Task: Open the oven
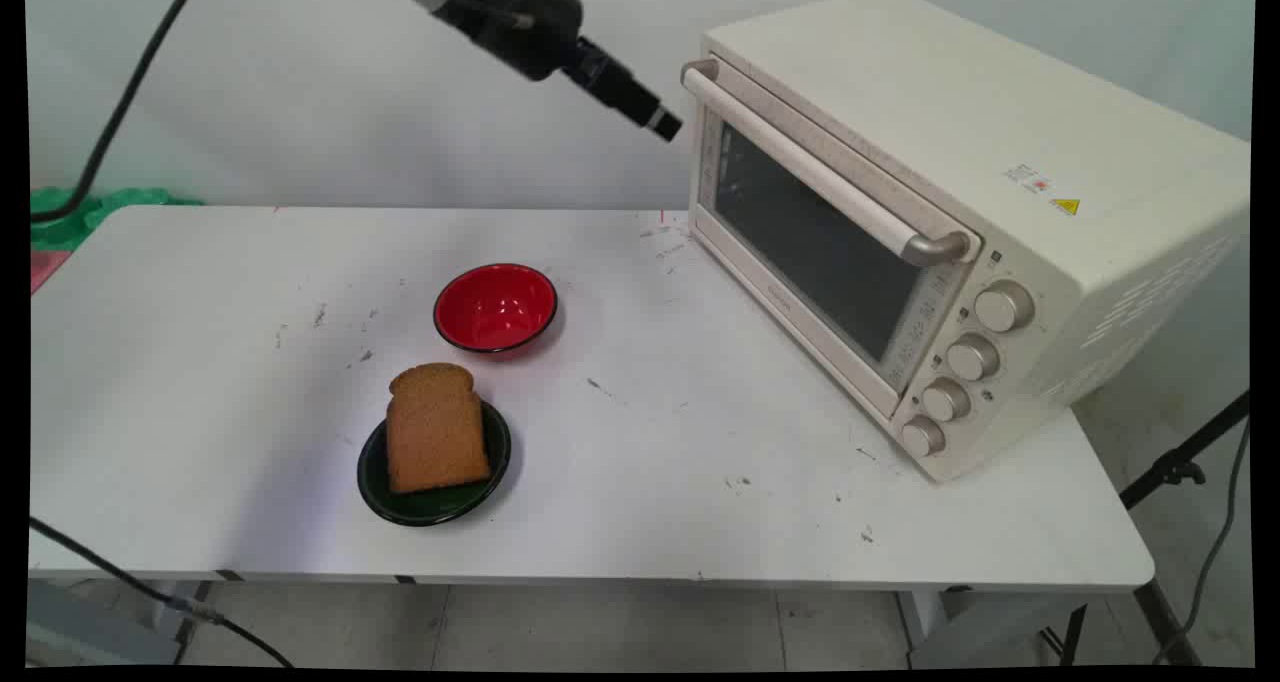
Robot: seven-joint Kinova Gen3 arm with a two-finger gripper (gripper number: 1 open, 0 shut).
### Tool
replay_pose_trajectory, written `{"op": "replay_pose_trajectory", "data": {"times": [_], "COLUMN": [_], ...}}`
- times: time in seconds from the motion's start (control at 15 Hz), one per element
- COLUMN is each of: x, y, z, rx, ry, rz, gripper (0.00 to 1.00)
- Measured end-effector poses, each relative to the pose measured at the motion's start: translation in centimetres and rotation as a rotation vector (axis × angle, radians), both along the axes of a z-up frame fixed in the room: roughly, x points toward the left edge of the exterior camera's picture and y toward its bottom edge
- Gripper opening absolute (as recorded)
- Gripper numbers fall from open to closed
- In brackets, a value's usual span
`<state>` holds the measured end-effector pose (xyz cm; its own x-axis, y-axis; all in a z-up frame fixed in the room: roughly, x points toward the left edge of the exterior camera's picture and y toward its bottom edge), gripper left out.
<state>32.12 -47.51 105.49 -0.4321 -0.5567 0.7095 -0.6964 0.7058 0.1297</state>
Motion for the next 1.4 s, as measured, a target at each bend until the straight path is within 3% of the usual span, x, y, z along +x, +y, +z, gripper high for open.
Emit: {"op": "replay_pose_trajectory", "data": {"times": [0.2,0.27,0.67,1.4], "x": [-2.0,-2.8,-6.2,-10.7], "y": [-0.9,-1.2,-2.5,-4.5], "z": [0.8,1.1,1.8,-0.1], "rx": [-0.014,-0.020,-0.049,-0.064], "ry": [0.021,0.028,0.046,0.015], "rz": [0.007,0.007,0.015,0.006], "gripper": [1.00,0.00,0.00,0.00]}}
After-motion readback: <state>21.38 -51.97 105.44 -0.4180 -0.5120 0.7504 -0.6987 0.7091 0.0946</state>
